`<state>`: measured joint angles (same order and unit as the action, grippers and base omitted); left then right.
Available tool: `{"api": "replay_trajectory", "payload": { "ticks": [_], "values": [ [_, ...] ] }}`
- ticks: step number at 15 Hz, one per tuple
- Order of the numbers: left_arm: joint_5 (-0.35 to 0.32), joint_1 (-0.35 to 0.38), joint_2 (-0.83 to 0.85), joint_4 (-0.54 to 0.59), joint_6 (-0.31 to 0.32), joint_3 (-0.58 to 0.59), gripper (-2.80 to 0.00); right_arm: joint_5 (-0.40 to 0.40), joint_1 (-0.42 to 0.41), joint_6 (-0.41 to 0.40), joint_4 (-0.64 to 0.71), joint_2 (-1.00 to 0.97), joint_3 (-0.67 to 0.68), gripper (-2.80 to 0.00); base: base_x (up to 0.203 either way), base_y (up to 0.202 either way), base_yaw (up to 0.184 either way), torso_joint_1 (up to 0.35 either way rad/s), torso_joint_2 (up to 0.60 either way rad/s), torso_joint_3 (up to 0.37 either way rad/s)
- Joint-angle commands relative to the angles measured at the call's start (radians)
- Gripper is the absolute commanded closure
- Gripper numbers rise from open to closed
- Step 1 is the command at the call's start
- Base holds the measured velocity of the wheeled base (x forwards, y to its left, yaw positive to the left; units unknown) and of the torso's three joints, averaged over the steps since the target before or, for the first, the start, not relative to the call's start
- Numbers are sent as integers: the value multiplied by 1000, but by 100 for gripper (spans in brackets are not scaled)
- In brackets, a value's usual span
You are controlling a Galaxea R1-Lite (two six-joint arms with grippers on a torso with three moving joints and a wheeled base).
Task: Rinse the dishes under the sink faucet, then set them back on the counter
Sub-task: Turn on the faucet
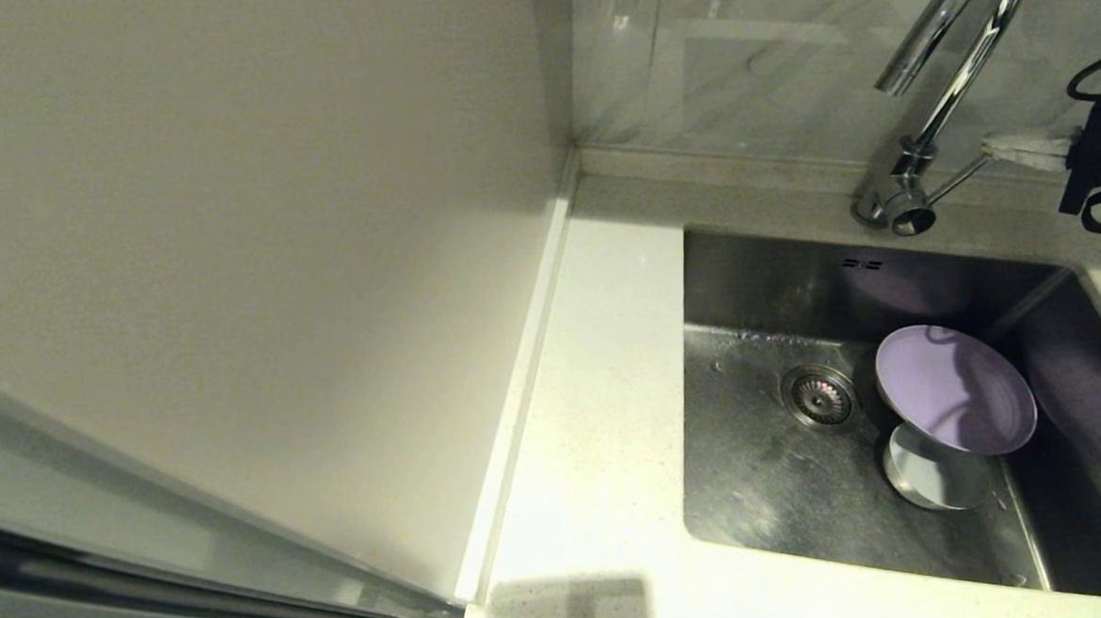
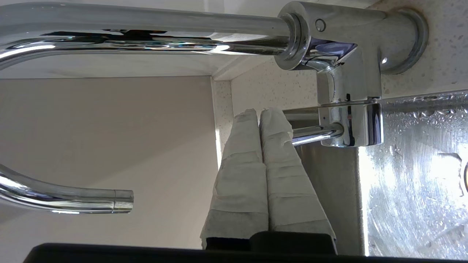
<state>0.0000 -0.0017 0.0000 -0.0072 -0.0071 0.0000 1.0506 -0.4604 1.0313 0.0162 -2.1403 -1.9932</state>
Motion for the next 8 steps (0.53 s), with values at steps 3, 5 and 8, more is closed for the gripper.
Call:
{"api": "replay_trajectory", "payload": {
  "ticks": [3, 5, 8],
  "values": [
    [0, 0, 0, 0, -1, 3, 0, 5, 0, 6, 5, -33, 1, 0, 0, 0, 0, 0, 0, 0],
    [0, 0, 0, 0, -1, 3, 0, 6, 0, -2, 5, -41, 1, 0, 0, 0, 0, 0, 0, 0],
    [0, 0, 0, 0, -1, 3, 0, 21, -14, -39, 15, -41, 1, 0, 0, 0, 0, 0, 0, 0]
  ]
}}
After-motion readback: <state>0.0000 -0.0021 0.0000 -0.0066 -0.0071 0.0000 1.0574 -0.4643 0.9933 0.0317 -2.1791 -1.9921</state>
